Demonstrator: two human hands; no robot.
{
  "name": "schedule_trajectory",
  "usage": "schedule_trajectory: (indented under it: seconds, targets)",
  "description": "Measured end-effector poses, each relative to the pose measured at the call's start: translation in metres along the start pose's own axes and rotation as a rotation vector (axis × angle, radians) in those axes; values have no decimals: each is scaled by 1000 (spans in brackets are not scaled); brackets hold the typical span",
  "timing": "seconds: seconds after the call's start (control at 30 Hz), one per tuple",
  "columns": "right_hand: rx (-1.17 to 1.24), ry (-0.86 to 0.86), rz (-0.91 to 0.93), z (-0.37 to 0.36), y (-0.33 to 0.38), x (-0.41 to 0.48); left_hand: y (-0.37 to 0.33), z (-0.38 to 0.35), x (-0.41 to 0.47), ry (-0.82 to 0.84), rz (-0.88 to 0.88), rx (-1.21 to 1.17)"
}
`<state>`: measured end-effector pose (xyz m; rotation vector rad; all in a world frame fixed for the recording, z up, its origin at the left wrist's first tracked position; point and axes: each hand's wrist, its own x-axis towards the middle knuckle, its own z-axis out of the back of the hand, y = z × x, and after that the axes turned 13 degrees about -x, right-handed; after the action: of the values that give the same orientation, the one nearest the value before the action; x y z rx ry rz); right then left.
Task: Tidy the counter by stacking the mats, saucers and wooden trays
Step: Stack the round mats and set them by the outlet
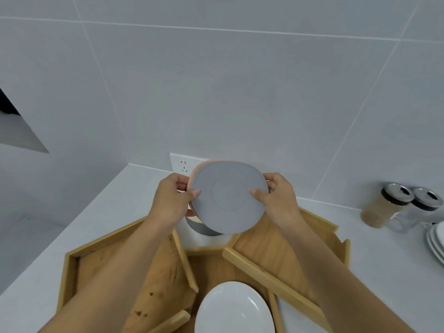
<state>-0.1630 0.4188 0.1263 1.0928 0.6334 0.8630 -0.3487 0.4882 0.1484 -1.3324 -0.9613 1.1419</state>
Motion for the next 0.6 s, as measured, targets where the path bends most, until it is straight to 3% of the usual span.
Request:
schedule_trajectory:
  seconds: [0.33, 0.6]
  targets:
    - [-170, 56, -97, -56, -21, 74, 37, 11, 86, -24, 138, 74]
    - [-471, 157, -193, -88, -55, 98, 88, 10, 124, 16, 195, 437]
